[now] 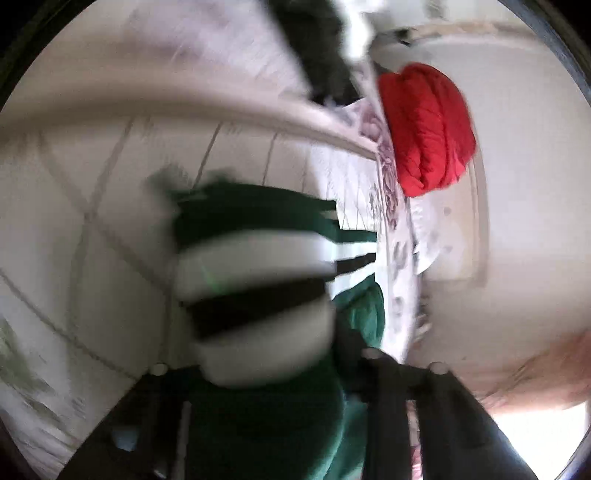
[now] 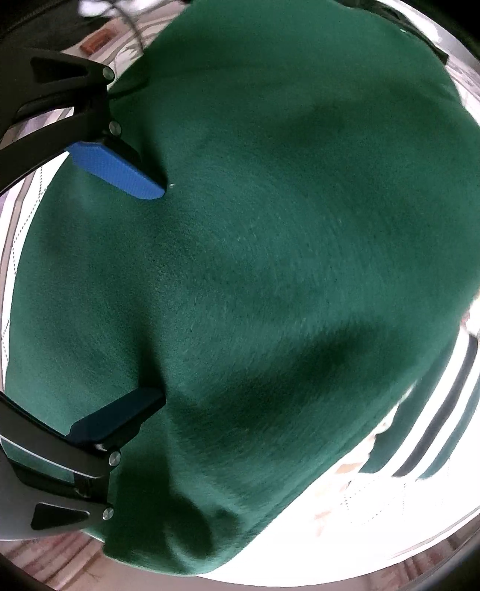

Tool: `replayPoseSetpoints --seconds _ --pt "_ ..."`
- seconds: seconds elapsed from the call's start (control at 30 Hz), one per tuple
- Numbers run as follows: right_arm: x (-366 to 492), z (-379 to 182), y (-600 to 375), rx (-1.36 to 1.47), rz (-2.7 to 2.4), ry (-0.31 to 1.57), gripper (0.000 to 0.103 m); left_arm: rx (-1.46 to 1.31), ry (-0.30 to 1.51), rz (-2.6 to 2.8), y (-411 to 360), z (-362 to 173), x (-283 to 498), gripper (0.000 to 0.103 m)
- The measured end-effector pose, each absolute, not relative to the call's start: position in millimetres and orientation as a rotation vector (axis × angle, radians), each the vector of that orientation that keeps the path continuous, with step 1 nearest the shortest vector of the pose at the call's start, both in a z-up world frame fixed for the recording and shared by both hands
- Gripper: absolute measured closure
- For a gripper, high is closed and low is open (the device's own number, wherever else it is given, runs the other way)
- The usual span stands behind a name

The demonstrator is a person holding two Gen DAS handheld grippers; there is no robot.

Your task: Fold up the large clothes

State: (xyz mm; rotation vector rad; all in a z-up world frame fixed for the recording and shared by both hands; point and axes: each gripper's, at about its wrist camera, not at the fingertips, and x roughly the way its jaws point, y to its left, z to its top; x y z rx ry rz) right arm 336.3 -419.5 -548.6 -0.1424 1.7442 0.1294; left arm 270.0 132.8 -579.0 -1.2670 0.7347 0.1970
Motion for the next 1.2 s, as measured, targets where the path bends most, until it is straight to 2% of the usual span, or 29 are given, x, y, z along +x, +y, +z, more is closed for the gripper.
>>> replayPoseSetpoints --seconds 0.17,0.23,0.5,0.73,0.9,1.07,1.2 --pt "335.4 -550.1 -397.2 -0.187 0.248 1.739 0.000 -0.796 0.783 0.278 120.8 -531.7 255.8 0.083" --pt "333.6 -548.6 -383.8 -0.216 0.306 1.739 0.000 -0.698 0.784 0.315 123.3 -521.7 234.8 0.083" --pt "347.1 -517.2 -414.3 0.003 0.203 1.681 0.000 -0.914 0.789 0.422 168.7 -548.6 151.0 0.081" --pt "387.0 -503.5 -391.6 0.008 0.295 1.657 0.000 -1.068 0.857 0.417 176.2 -580.0 144.6 0.058" --pt "425.5 -484.9 -284.2 -0.092 0.531 1.598 0.000 -1.184 0.847 0.457 181.5 -595.4 128.3 0.039" --pt "448.9 -483.1 -134.2 -0.203 0.795 1.549 0.000 -1.285 0.794 0.442 186.0 -606.2 120.2 0.039" --pt "451.1 -507.1 -6.1 -0.347 0.997 1.559 0.001 -1.319 0.769 0.439 187.3 -609.5 117.6 0.038"
